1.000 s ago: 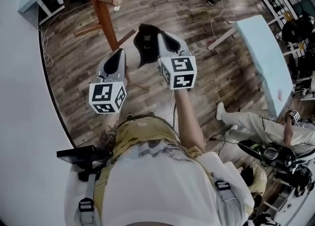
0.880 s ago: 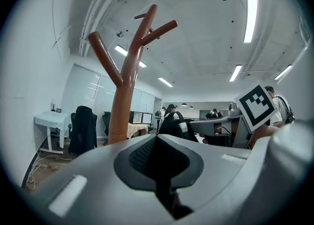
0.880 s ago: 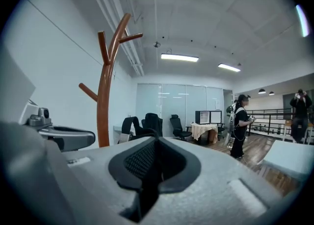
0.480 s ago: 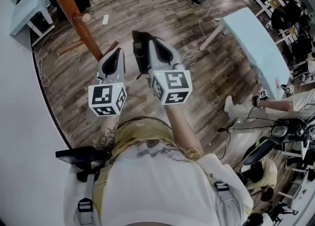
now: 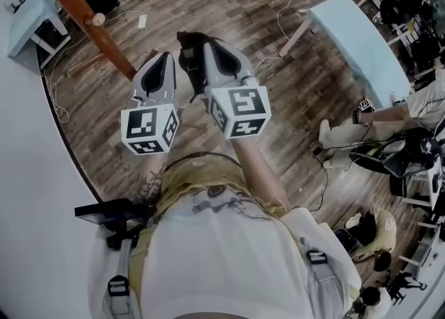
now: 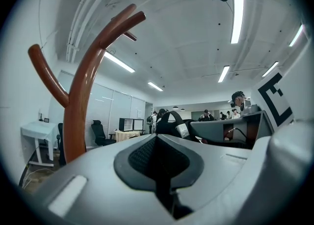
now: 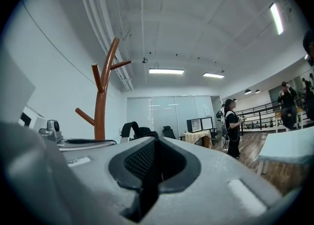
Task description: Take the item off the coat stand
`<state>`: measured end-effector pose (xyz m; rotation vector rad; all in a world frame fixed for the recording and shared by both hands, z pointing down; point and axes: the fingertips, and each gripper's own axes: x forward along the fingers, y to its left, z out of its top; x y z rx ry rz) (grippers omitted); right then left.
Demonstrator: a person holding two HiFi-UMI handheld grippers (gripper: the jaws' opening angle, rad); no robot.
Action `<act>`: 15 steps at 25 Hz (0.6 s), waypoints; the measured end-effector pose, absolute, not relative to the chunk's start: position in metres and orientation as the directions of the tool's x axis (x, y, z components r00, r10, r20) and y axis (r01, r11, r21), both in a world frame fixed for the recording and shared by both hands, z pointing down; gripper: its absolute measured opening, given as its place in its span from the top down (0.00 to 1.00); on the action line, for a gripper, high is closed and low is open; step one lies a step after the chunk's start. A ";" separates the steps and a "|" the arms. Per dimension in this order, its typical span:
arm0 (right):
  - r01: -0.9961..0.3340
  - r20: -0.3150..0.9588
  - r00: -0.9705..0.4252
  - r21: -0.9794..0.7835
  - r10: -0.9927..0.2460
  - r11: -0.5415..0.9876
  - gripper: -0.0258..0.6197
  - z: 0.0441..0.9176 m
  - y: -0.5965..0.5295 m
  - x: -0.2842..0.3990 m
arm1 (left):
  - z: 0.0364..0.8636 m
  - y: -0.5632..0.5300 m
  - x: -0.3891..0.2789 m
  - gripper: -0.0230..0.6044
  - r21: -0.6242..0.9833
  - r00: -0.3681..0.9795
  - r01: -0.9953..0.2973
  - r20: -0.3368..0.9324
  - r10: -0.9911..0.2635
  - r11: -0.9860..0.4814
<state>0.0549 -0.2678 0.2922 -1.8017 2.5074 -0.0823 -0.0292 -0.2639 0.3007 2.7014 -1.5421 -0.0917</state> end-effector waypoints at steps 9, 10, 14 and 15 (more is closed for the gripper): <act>-0.943 -0.001 -0.326 -0.067 -0.945 0.325 0.94 0.295 -0.269 0.054 | 0.304 -0.265 -0.031 0.96 0.062 0.501 -0.863 -0.033 -0.865 -0.502; -0.943 0.001 -0.328 -0.067 -0.945 0.327 0.94 0.296 -0.270 0.053 | 0.305 -0.265 -0.032 0.96 0.063 0.499 -0.864 -0.032 -0.866 -0.500; -0.942 0.008 -0.329 -0.068 -0.944 0.328 0.94 0.300 -0.270 0.053 | 0.308 -0.266 -0.033 0.96 0.063 0.497 -0.865 -0.026 -0.867 -0.498; -0.942 0.011 -0.329 -0.070 -0.944 0.327 0.94 0.301 -0.271 0.053 | 0.309 -0.266 -0.033 0.96 0.063 0.499 -0.864 -0.024 -0.866 -0.499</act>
